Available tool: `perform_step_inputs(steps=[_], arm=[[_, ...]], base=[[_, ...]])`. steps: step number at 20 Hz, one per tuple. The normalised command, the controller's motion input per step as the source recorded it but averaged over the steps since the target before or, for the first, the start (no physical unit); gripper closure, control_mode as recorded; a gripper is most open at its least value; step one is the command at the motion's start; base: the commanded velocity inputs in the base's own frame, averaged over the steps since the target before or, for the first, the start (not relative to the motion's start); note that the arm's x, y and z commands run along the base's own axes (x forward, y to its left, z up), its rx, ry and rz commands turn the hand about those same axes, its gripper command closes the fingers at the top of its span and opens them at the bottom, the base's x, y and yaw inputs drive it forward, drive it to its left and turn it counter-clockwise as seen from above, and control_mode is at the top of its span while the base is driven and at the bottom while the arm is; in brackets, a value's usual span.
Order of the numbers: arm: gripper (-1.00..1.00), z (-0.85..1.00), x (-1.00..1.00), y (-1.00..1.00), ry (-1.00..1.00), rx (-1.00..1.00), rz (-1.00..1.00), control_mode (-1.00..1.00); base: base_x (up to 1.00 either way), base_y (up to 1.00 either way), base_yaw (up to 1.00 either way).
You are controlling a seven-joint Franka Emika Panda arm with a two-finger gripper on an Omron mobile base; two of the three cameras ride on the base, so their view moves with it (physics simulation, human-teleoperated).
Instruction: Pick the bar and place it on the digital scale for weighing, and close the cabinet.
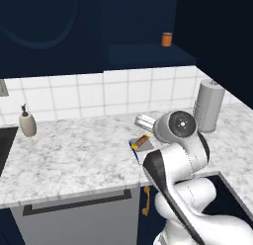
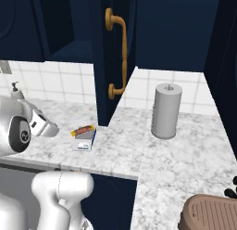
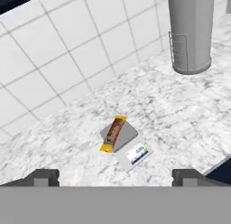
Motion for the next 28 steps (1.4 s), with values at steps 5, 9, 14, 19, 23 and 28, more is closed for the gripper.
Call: perform_step_inputs(steps=[5, 9, 14, 19, 23, 28], arm=[[-1.0, 0.74, -1.0, -0.33, -0.66, 0.33, 0.06, -1.0], [-1.0, 0.42, -0.98, -0.67, -0.55, 0.57, 0.0, -1.0], [-1.0, 0.02, -0.83, -0.91, -0.49, 0.85, 0.0, -1.0], [-1.0, -0.18, -0.94, -0.43, -0.55, 0.82, -0.03, -1.0], [-1.0, -0.38, -0.81, -0.29, -0.45, 0.6, -0.14, -1.0], [-1.0, -0.59, 0.02, -1.0, -0.07, 0.52, -0.02, -1.0]], base=[[0.0, 0.0, 0.0], [0.0, 0.0, 0.0], [0.0, 0.0, 0.0], [0.0, 0.0, 0.0], [0.0, 0.0, 0.0], [0.0, 0.0, 0.0]])
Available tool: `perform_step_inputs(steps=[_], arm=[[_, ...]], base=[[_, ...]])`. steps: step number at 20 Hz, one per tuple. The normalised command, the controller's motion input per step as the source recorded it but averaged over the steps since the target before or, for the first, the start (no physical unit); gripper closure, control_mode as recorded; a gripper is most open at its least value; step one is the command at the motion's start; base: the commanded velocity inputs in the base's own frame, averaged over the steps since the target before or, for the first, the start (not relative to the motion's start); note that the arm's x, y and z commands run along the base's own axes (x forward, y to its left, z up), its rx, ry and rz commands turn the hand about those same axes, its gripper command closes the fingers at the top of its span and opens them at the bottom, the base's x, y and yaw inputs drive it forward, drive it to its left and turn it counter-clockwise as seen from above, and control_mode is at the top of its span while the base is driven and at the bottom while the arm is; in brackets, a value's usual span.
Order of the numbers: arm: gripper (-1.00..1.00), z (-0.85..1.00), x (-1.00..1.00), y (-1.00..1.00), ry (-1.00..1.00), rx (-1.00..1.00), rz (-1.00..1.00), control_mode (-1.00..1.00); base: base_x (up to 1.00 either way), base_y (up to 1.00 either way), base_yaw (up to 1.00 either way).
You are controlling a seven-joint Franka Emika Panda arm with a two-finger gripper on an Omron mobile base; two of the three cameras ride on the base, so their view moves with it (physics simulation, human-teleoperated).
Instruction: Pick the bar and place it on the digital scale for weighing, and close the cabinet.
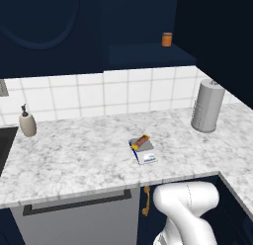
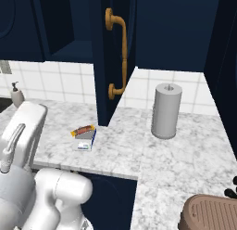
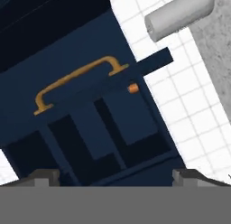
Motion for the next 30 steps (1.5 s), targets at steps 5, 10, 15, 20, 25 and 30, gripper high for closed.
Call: perform_step_inputs(steps=[5, 10, 15, 20, 25, 30], arm=[[-1.0, -0.38, 0.06, -0.99, -0.05, 0.26, 0.04, -1.0], [-1.0, -0.16, 0.99, -0.79, 0.09, 0.2, 0.13, -1.0], [-1.0, -0.39, 0.87, -0.32, -0.07, 0.03, 0.2, -1.0], [-1.0, -0.18, 0.98, 0.0, -0.19, 0.0, 0.15, -1.0], [-1.0, 0.01, 0.91, -0.16, -0.16, 0.04, 0.14, -1.0], [-1.0, 0.01, 0.8, -0.38, -0.05, 0.08, 0.18, -1.0]], base=[[0.0, 0.0, 0.0], [0.0, 0.0, 0.0], [0.0, 0.0, 0.0], [0.0, 0.0, 0.0], [0.0, 0.0, 0.0], [0.0, 0.0, 0.0]])
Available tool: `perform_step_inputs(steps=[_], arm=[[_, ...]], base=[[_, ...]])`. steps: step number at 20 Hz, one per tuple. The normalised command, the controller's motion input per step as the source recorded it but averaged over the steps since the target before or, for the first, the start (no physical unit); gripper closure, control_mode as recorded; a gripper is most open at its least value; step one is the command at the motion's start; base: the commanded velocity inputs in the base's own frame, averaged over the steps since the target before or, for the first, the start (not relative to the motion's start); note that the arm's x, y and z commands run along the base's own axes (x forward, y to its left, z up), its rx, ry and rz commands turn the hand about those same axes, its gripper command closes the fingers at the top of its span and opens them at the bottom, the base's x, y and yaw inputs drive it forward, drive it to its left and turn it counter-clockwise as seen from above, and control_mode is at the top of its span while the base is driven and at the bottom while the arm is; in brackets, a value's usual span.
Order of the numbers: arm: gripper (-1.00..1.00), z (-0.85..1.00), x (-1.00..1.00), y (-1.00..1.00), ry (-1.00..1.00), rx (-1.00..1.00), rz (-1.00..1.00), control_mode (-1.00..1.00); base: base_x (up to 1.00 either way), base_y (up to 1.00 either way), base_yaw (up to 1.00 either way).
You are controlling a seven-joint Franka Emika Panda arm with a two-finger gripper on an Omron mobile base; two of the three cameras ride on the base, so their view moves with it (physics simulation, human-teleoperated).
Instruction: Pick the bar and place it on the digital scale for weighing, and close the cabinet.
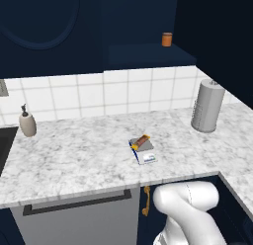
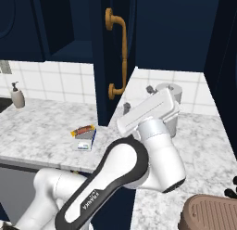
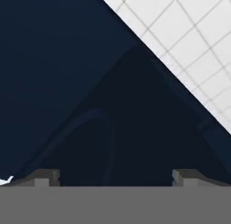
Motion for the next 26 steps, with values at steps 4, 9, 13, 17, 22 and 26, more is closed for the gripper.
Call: perform_step_inputs(steps=[4, 9, 13, 17, 22, 26], arm=[[-1.0, 0.18, 0.53, -0.34, -0.11, 0.07, 0.2, -1.0], [-1.0, 0.41, 0.06, -0.04, -0.19, 0.03, 0.19, -1.0], [-1.0, 0.47, 0.09, 0.84, -0.11, -0.11, 0.0, -1.0], [-1.0, 0.3, 0.31, 1.0, -0.04, -0.15, 0.0, -1.0], [-1.0, 0.22, 0.16, 1.0, -0.05, -0.13, 0.0, -1.0], [-1.0, 0.01, 0.59, 1.0, -0.04, -0.15, -0.12, -1.0]], base=[[0.0, 0.0, 0.0], [0.0, 0.0, 0.0], [0.0, 0.0, 0.0], [0.0, 0.0, 0.0], [0.0, 0.0, 0.0], [0.0, 0.0, 0.0]])
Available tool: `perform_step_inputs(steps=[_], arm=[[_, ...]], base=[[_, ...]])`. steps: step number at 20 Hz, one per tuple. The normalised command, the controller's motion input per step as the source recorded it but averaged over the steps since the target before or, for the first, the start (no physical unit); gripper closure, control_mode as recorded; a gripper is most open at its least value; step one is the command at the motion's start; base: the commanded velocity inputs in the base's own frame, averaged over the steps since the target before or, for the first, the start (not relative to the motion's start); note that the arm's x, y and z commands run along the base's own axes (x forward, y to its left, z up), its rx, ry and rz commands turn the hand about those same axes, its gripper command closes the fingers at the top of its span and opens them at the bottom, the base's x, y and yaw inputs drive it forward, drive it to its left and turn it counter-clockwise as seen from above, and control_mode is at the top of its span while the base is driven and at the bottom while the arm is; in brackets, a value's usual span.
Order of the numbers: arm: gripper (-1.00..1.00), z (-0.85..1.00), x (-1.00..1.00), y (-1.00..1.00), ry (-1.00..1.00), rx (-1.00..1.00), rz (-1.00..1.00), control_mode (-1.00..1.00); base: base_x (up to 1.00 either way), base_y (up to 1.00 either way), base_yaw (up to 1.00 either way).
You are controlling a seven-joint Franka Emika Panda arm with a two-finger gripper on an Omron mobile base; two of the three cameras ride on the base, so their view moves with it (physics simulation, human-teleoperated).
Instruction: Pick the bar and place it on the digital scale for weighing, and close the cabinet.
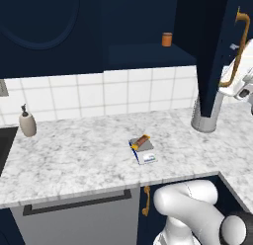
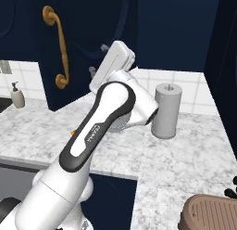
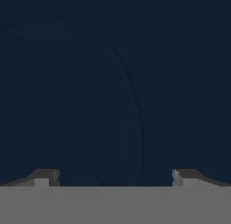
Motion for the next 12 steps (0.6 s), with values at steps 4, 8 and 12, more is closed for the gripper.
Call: perform_step_inputs(steps=[4, 8, 12], arm=[[-1.0, 0.0, 1.0, 0.94, -0.01, -0.13, -0.26, -1.0], [-1.0, 0.01, 1.0, 0.69, 0.0, -0.13, -0.3, -1.0], [-1.0, 0.0, 0.97, 0.25, 0.0, -0.1, -0.29, -1.0]], base=[[0.0, 0.0, 0.0], [0.0, 0.0, 0.0], [0.0, 0.0, 0.0]])
